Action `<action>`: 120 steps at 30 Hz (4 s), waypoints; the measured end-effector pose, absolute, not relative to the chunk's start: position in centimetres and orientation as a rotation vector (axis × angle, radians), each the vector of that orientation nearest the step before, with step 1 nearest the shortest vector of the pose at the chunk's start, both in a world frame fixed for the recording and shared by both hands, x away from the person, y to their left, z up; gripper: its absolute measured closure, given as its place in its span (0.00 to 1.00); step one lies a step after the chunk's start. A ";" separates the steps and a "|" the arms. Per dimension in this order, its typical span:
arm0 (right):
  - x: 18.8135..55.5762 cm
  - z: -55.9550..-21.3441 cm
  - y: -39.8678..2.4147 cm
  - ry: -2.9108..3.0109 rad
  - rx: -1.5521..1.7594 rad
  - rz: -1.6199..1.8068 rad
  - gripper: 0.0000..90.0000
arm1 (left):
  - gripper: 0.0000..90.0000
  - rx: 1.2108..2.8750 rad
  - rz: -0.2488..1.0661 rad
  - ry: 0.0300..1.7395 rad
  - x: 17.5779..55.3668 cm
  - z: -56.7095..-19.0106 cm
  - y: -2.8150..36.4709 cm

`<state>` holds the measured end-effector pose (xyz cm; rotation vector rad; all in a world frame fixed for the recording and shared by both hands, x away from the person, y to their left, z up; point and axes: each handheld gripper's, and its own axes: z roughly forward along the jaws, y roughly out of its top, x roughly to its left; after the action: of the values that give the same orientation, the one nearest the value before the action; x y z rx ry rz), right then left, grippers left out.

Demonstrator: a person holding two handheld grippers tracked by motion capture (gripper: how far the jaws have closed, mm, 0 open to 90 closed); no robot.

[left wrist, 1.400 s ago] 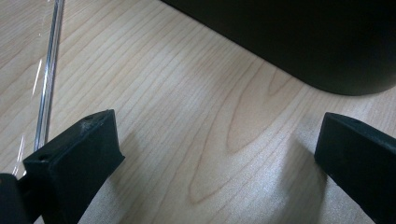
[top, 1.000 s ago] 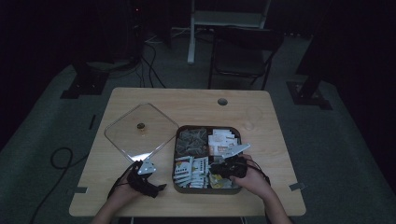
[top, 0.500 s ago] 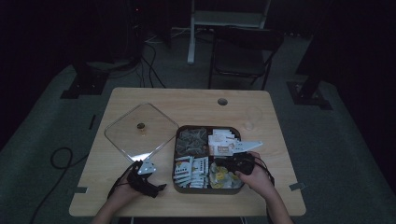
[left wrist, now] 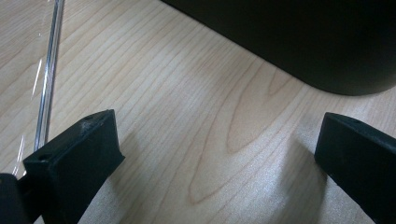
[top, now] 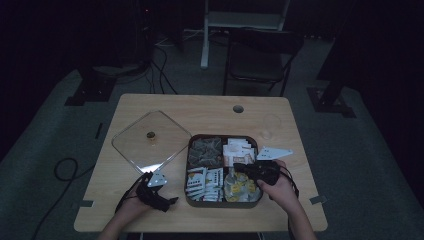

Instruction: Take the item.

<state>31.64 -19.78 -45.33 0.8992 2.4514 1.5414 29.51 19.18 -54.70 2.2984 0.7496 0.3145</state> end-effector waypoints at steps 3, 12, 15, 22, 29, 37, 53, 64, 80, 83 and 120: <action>31.5 -44.9 -19.7 2.446 0.891 1.582 1.00 | 0.01 2.299 0.314 0.749 29.5 -54.7 19.2; 31.7 -43.8 -19.7 2.407 0.892 1.638 1.00 | 0.01 2.296 0.313 0.751 29.5 -54.7 19.2; 31.8 -43.7 -19.7 2.400 0.891 1.647 1.00 | 0.01 2.298 0.312 0.751 29.5 -54.7 19.2; 32.1 -43.5 -19.8 2.384 0.888 1.654 1.00 | 0.01 2.293 0.313 0.754 29.5 -54.7 19.1; 32.9 -43.2 -20.1 2.331 0.907 1.652 1.00 | 0.01 2.298 0.317 0.749 29.5 -54.7 19.2; 34.0 -42.5 -20.7 2.280 0.934 1.675 1.00 | 0.01 2.298 0.315 0.749 29.5 -54.7 19.2; 37.1 -40.5 -23.3 2.125 0.999 1.685 1.00 | 0.01 2.299 0.315 0.749 29.5 -54.7 19.2; 39.9 -39.7 -25.7 2.020 1.074 1.630 1.00 | 0.01 2.300 0.314 0.749 29.5 -54.7 19.2; 44.0 -39.5 -29.7 1.886 1.220 1.573 1.00 | 0.01 2.299 0.313 0.750 29.5 -54.7 19.2; 44.6 -39.9 -30.4 1.867 1.248 1.555 1.00 | 0.01 2.299 0.313 0.750 29.5 -54.7 19.2; 46.7 -46.0 -31.5 1.893 1.386 1.444 0.48 | 0.01 2.300 0.313 0.750 29.5 -54.7 19.2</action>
<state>46.75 -31.49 -46.01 1.3861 1.8930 1.4437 29.51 19.18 -54.69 2.3000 0.7500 0.3131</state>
